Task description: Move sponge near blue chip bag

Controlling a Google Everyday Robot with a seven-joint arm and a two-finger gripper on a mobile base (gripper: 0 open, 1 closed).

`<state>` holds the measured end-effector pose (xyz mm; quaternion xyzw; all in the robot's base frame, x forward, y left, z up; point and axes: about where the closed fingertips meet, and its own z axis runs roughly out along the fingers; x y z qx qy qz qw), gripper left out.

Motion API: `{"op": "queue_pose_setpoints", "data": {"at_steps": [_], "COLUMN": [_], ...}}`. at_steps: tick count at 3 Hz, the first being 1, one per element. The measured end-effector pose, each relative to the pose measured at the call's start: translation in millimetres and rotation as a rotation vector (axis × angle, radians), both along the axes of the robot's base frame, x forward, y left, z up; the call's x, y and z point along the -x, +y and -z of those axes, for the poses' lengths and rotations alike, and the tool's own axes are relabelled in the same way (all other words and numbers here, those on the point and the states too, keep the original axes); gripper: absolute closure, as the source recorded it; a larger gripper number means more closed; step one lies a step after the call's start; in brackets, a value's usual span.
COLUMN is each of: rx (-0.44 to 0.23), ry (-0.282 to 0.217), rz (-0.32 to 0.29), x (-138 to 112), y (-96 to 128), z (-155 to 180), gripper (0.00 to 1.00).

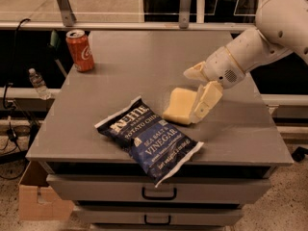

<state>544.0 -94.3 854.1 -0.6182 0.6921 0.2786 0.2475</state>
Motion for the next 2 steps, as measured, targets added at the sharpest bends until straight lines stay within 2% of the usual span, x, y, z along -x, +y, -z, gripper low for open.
{"op": "queue_pose_setpoints", "data": {"at_steps": [1,2], "rx": [0.0,-0.021], "ry": [-0.012,-0.068], "rz": [0.016,0.084], "x": [-4.9,-18.4], "y": [-8.0,-37.4], "z": [-5.1,-27.5], "gripper": [0.0,0.0]}}
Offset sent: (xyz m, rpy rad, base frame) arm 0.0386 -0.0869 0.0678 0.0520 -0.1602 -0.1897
